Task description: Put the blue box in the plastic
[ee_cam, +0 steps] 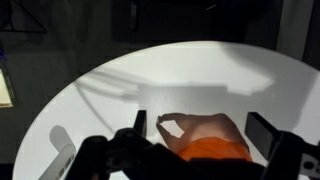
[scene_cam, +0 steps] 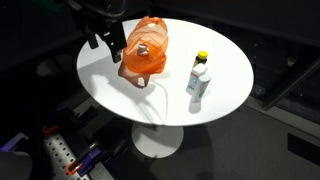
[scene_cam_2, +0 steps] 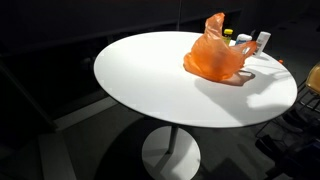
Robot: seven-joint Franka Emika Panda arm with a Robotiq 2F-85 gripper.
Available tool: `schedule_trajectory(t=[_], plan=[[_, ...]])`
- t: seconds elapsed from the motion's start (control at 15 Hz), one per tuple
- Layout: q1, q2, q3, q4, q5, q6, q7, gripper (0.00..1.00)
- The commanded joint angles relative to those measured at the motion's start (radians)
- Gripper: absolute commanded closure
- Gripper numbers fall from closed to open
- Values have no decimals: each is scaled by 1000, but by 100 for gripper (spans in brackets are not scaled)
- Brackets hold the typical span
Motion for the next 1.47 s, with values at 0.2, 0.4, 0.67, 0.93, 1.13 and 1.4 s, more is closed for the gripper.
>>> schedule_trajectory(t=[0.2, 0.4, 0.67, 0.93, 1.13, 1.4], plan=[[1, 171, 50, 226, 5, -37, 84, 0], [-9, 272, 51, 336, 1, -39, 112, 0], [-36, 389, 22, 451, 10, -36, 111, 0], [-76, 484, -15, 533, 11, -8, 97, 0], [-99, 544, -33, 587, 37, 15, 74, 0], [-106, 549, -33, 579, 17, 20, 92, 0]])
